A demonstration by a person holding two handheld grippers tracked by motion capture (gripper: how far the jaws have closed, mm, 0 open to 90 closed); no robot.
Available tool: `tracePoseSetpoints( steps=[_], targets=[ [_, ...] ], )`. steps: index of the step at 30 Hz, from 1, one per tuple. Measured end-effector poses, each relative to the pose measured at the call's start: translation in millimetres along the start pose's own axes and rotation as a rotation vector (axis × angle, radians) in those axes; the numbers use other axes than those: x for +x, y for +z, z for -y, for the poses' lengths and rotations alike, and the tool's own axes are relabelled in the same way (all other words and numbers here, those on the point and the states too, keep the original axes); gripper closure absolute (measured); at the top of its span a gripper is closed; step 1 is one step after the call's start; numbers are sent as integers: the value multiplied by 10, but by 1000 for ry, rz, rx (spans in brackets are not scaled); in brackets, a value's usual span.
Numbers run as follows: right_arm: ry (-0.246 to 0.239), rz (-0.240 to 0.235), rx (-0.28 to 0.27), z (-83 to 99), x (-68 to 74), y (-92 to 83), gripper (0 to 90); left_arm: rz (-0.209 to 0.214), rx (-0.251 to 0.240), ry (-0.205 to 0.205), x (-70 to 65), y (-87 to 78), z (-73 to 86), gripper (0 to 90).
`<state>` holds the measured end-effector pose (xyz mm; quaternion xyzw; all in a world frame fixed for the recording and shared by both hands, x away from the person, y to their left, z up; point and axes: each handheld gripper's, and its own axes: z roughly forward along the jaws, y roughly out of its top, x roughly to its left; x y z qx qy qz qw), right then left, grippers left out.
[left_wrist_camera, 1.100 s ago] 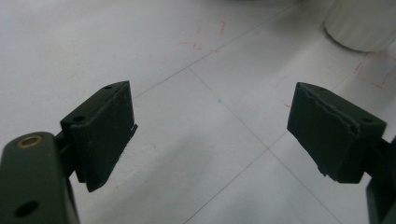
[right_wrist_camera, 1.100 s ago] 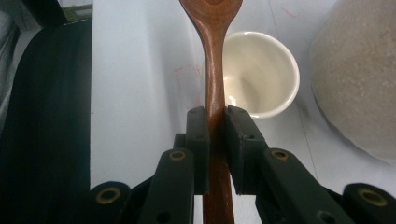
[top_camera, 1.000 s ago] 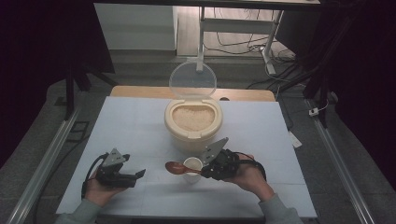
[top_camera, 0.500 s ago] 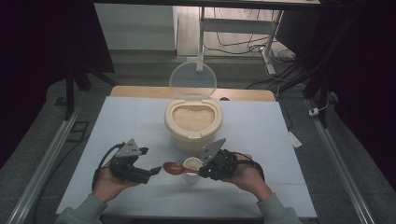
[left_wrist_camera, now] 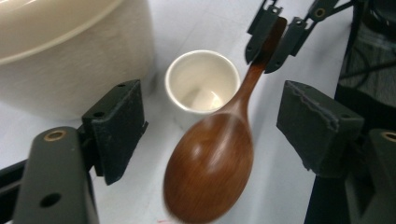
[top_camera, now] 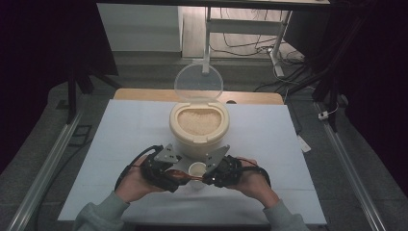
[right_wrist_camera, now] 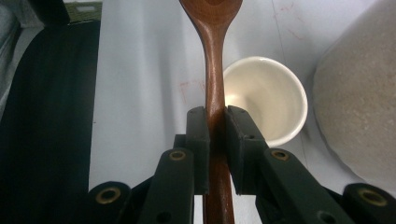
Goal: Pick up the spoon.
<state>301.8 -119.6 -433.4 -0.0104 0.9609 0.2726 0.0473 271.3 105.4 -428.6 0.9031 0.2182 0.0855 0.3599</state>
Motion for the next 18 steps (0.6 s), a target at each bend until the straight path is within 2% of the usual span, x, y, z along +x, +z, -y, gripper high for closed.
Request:
tracePoseSetpoints(
  steps=[5,7,9,11,13,18],
  targets=[
    [-24,0,-1,-39,30,10,789,42,44,41,-28,95,-72,288],
    [-41,2,3,-62,42,18,789,68,67,51,-32,130,-92,320],
    [-38,3,-1,-66,49,25,789,94,87,64,-35,161,-106,330],
    [-57,12,9,-79,62,22,789,112,101,68,-34,193,-111,363],
    [-58,14,-8,-80,75,37,789,125,120,69,-24,219,-114,389],
    [-72,19,7,-91,85,38,789,168,164,71,-2,286,-118,452]
  ],
)
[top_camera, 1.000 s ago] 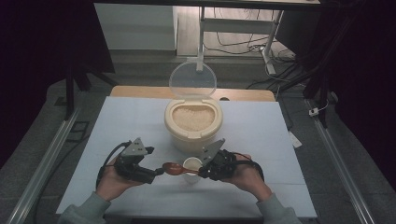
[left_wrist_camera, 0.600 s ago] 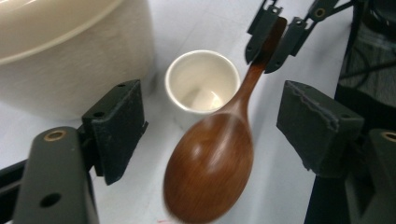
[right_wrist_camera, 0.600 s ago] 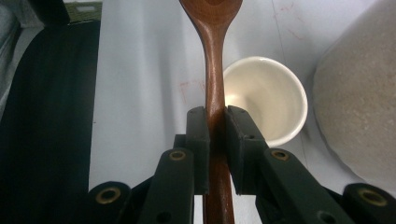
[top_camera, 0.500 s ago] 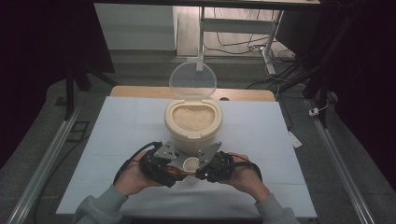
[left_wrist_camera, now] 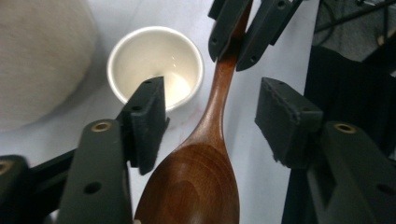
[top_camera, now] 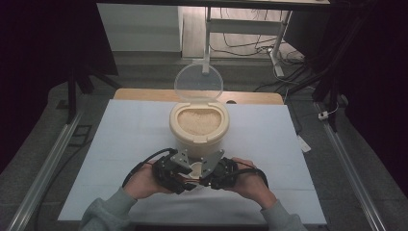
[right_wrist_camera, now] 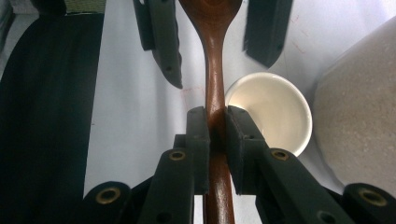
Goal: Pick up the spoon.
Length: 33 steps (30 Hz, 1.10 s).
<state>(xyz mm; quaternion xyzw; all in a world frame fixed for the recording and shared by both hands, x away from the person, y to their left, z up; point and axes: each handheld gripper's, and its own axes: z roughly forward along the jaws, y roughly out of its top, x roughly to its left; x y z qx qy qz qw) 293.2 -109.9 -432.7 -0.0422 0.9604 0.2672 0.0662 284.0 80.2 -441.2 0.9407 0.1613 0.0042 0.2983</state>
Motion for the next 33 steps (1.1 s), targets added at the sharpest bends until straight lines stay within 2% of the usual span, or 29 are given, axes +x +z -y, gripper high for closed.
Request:
tracePoseSetpoints(
  steps=[3,5,6,8,12,21,23,25,29,30,32,33],
  targets=[
    [-11,6,-1,-8,14,-2,789,14,21,-4,15,36,-3,510],
    [-16,7,-1,-10,16,-4,789,11,37,4,25,52,-4,529],
    [-28,8,-1,-13,16,-6,789,8,40,5,24,62,-3,570],
    [-30,13,-5,-10,22,-5,789,-5,50,10,19,76,-4,585],
    [-42,15,-4,-20,46,-19,789,-10,60,29,10,88,-1,677],
    [-128,29,-14,-49,111,1,786,7,86,81,-54,126,9,749],
    [-129,28,-15,-51,113,0,785,5,88,89,-64,129,10,752],
    [-126,30,-18,-51,114,2,781,-9,81,91,-69,124,10,757],
    [-91,49,-34,-41,98,-16,747,-32,64,86,-66,97,16,764],
    [-52,67,-91,-21,72,-45,663,-39,61,85,-60,86,18,766],
    [15,65,-152,15,34,-126,606,-56,48,82,-49,60,27,767],
    [15,65,-152,15,34,-126,606,-67,34,75,-45,48,36,767]
  ],
)
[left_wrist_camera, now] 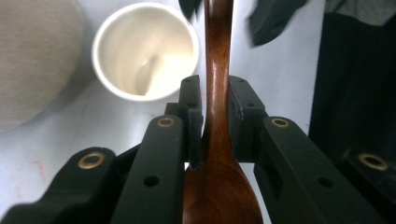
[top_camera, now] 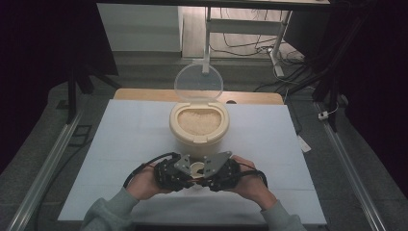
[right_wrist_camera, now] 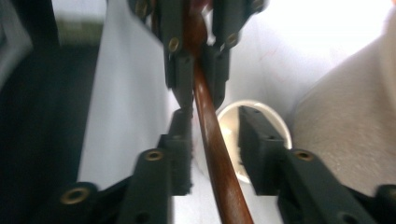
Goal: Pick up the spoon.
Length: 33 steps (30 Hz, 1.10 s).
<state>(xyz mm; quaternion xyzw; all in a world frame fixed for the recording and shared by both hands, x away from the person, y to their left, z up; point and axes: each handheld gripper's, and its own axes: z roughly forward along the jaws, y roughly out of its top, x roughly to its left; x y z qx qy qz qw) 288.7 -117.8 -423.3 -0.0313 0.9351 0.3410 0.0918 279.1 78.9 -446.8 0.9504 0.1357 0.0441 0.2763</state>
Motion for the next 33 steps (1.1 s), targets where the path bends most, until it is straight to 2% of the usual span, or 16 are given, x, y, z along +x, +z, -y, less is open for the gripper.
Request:
tracePoseSetpoints(
  steps=[1,2,3,4,5,6,7,8,11,14,19,22,28,33],
  targets=[
    [25,17,-32,18,-17,-50,586,-6,-6,-5,8,-18,8,768],
    [91,62,-79,65,-37,-147,523,-13,-19,-14,13,-28,18,769],
    [123,88,-103,95,-45,-190,503,-19,-27,-20,21,-38,26,769],
    [123,88,-103,95,-45,-190,503,-27,-32,-26,28,-46,33,769],
    [200,131,-157,169,-47,-275,477,-37,-49,-39,33,-44,44,770],
    [200,131,-157,169,-47,-275,477,-37,-49,-39,33,-44,44,770],
    [280,167,-203,249,-50,-357,463,-45,-54,-42,35,-43,48,770],
    [280,167,-203,249,-50,-357,463,-52,-60,-46,35,-43,50,770],
    [382,196,-243,366,-59,-434,446,-75,-84,-61,32,-57,58,770],
    [428,230,-247,460,-46,-453,428,-89,-100,-67,28,-67,62,770],
    [519,252,-265,574,-19,-407,369,-110,-121,-77,28,-72,76,772],
    [565,240,-283,606,-4,-353,351,-127,-139,-80,20,-82,83,772],
    [629,203,-298,613,-1,-236,334,-149,-174,-83,10,-98,91,774],
    [672,181,-332,616,1,-182,330,-168,-213,-85,-14,-110,85,775]
  ],
)
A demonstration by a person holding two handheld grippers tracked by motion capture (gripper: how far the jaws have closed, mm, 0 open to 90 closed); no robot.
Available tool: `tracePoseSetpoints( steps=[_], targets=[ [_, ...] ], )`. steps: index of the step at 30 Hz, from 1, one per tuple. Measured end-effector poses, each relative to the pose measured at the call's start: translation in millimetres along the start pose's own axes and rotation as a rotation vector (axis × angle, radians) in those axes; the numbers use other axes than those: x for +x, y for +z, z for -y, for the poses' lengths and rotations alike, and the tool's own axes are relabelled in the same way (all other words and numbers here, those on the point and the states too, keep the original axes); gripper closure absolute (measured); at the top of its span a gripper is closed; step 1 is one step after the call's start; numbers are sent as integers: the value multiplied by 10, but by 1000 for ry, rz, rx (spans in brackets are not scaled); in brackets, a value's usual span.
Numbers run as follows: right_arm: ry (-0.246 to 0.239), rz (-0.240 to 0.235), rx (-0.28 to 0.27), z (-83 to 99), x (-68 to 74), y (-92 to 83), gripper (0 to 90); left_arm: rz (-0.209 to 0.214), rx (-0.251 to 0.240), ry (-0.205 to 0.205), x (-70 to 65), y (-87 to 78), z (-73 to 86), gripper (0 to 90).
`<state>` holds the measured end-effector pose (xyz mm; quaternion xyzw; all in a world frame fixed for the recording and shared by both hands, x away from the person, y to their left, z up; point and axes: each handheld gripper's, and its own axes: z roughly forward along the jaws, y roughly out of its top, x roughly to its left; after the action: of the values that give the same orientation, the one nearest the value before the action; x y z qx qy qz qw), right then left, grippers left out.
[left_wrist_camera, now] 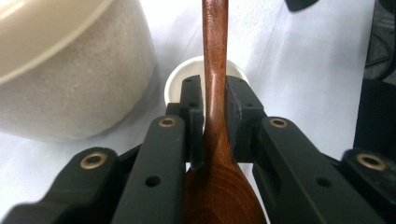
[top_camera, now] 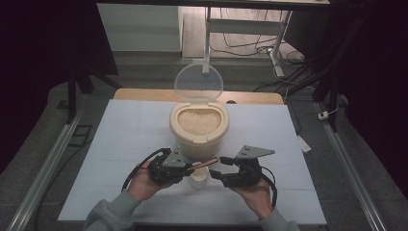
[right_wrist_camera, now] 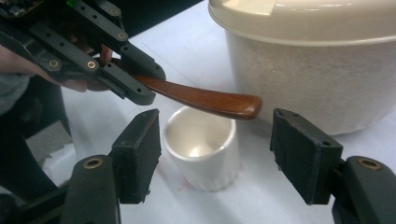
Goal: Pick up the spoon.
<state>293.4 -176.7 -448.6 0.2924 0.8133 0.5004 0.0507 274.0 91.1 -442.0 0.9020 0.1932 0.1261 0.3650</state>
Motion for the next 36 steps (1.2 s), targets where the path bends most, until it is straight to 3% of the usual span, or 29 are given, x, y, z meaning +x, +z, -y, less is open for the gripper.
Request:
tracePoseSetpoints(
  steps=[11,20,25,29,34,36],
  targets=[
    [62,-32,-63,3,17,19,387,-15,-45,25,-87,5,-36,778],
    [143,-14,-97,-10,1,44,414,-28,-75,39,-140,8,-50,782],
    [171,-13,-115,-9,-1,60,493,-33,-62,51,-161,28,-53,783],
    [212,-55,-161,-15,-19,15,592,-37,-52,61,-166,39,-53,786],
    [221,-88,-198,-26,-21,-3,664,-45,-45,66,-174,48,-52,789],
    [226,-129,-223,-37,-9,0,723,-52,-40,67,-172,49,-48,792]
  ],
)
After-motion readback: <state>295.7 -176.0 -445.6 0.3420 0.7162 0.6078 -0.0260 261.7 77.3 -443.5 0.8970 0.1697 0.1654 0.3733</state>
